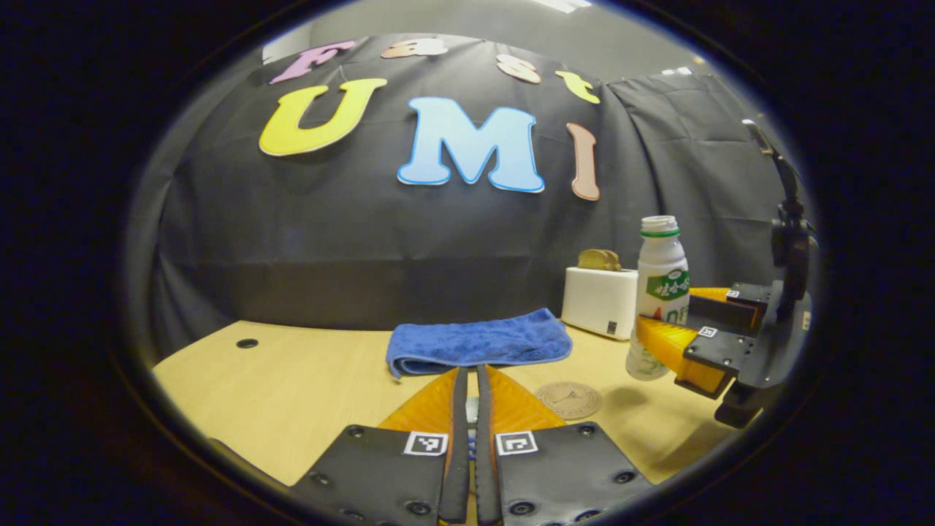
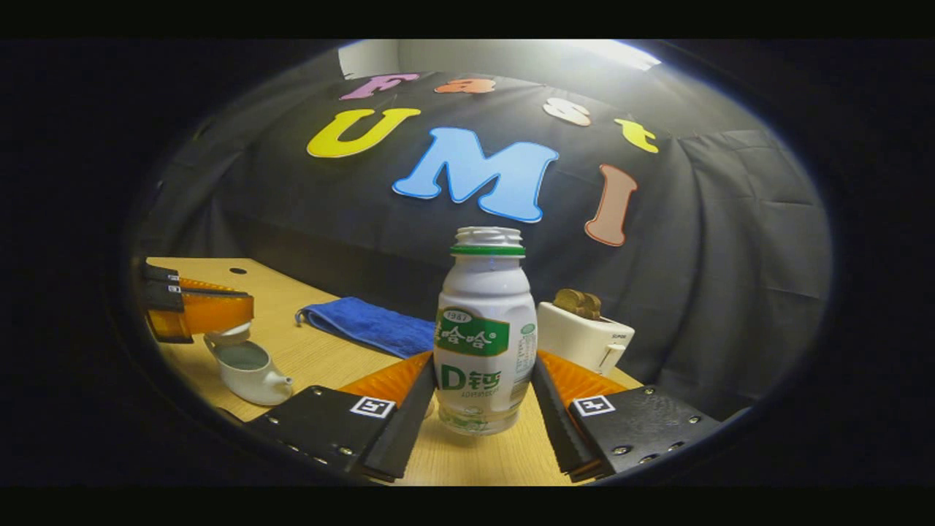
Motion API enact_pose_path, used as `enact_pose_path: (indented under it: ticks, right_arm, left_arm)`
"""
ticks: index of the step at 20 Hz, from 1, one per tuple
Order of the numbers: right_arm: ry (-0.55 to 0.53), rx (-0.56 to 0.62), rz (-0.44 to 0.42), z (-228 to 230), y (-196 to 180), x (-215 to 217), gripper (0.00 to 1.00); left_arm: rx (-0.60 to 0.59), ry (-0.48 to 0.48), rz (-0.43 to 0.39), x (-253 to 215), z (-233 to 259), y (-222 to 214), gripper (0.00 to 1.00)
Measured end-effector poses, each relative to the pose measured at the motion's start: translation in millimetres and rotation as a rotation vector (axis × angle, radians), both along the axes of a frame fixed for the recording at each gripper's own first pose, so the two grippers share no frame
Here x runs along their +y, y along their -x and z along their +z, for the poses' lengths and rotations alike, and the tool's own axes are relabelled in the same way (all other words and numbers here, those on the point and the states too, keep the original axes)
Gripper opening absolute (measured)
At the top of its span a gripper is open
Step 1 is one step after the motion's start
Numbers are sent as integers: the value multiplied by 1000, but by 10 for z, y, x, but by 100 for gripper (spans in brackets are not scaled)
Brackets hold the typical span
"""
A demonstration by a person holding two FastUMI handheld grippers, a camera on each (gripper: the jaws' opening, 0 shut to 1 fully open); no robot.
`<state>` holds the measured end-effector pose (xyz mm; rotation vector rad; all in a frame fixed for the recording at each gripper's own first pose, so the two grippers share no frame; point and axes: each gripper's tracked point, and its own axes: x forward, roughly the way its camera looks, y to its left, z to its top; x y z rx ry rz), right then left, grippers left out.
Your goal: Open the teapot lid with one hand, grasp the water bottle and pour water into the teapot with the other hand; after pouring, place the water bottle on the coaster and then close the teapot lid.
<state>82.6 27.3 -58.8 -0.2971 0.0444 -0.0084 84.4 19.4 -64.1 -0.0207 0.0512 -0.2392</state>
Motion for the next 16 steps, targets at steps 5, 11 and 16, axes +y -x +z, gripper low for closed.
enact_pose_path:
  ticks: [5,11,16]
  right_arm:
    - [-10,-2,5,28,-2,5,74]
    - [-9,-9,3,75,8,0,74]
    - [-11,-3,13,67,-5,41,74]
  left_arm:
    - [14,-26,-40,-185,-82,-23,10]
    - [22,-60,-37,-193,-132,-3,14]
    - [41,-86,-27,-180,-213,2,10]
